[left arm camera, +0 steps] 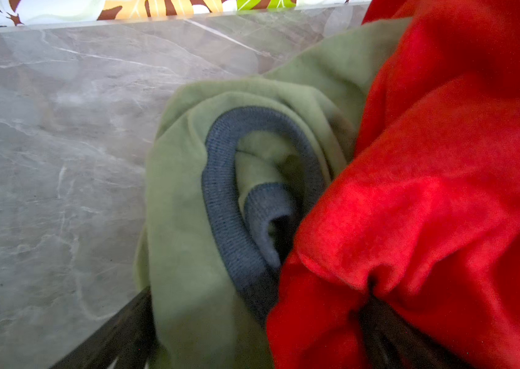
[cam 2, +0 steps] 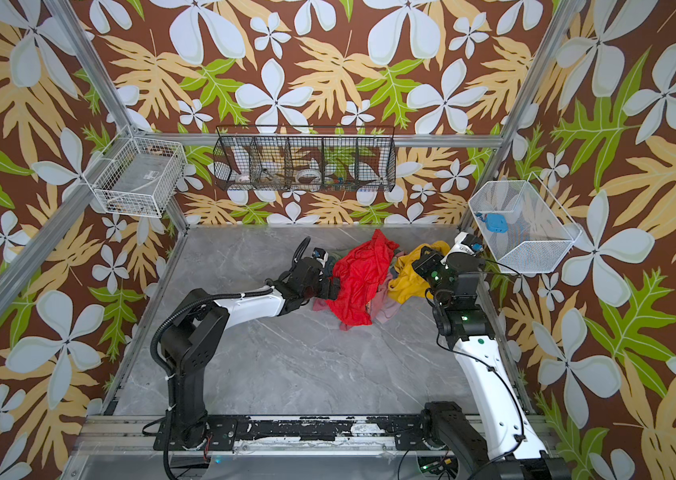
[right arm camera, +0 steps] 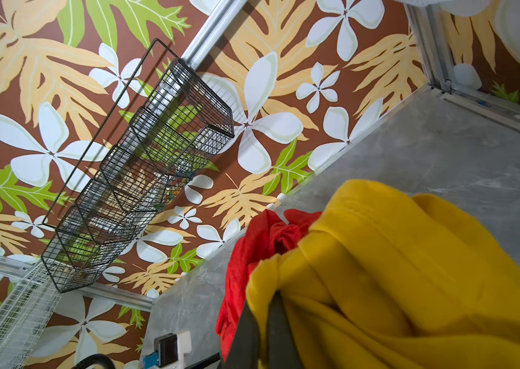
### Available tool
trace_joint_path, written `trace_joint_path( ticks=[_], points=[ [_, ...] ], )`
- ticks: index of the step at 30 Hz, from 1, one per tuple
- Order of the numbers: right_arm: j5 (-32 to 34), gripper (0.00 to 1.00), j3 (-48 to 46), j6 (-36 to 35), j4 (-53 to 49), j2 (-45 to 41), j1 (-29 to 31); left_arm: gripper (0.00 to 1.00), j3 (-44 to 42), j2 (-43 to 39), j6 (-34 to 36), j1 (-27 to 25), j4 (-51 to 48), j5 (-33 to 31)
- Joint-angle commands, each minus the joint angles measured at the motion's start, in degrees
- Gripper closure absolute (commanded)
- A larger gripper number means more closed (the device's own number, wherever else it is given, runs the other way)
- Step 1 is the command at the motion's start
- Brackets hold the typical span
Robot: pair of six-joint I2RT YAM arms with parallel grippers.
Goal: Pick out a specific cloth from the pile
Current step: 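Lift the yellow shirt with the right gripper while the left gripper holds the red cloth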
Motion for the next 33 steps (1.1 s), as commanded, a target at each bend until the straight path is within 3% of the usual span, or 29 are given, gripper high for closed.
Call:
trace_joint_path(
  ticks=[1,5,15,33],
  points=[
    [-0.71,1.00,1.63,1.03,4.79,-0.12,-0.04,0.01,2.34,1.70,-0.99,-0.31,-5.60,-2.75],
    [-4.00,1.00,4.48,1.02,4.16,1.81,0.70,0.01,2.41,1.77,-1.92,-0.40,-6.13,-4.05],
    [-2.92,1.00,11.56,-1.42,3.05,4.73,3.66,0.00,2.63,1.41,-1.70,-0.40,-7.88,-7.32],
    [-6.31,1.00,25.22,-3.39,1.27,6.94,3.69,0.00,4.19,3.16,-1.46,-0.40,-10.11,-8.39]
  ],
)
